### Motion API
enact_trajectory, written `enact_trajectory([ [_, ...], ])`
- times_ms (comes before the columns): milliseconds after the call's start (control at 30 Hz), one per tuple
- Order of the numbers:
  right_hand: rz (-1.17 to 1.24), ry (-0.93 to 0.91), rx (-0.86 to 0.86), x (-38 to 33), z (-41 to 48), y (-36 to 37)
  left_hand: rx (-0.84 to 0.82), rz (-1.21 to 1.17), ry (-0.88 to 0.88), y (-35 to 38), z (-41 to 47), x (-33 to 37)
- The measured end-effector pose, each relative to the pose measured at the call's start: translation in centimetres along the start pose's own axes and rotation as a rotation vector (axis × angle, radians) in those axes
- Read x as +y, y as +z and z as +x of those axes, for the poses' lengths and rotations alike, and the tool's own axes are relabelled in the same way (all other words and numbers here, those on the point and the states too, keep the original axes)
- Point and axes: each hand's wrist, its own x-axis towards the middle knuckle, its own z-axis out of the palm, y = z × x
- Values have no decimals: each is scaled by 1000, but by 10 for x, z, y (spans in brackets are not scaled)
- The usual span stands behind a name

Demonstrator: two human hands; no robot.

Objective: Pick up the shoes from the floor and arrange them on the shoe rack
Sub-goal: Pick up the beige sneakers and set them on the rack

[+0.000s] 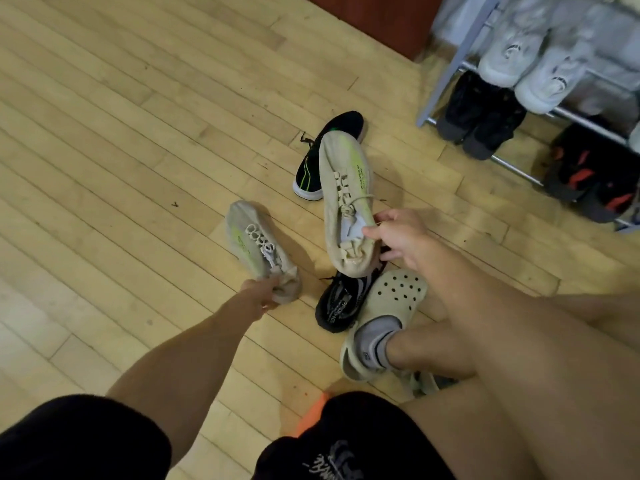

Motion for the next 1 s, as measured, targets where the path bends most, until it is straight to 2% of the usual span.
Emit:
enact_trajectory([
  [100, 61, -8, 13, -7, -12, -3, -39, -170, -20, 0, -10, 6],
  [233, 120, -26, 39, -28, -26, -23, -97, -197, 117, 2, -36, 37],
  [367, 141, -87, 94, -52, -48, -63, -190, -125, 369, 12, -84, 90],
  [467, 172, -148, 210, -63, -64, -106, -310, -52, 539, 30, -133, 129],
  [667, 251, -221, 350, -74, -104, -194, -392, 194, 751, 85, -229, 191],
  [767, 323, -226, 397, -60, -123, -238, -444, 287, 807, 128, -271, 209],
  [1000, 516, -157, 570, 5, -148, -340, -499, 362, 795, 235, -341, 222],
])
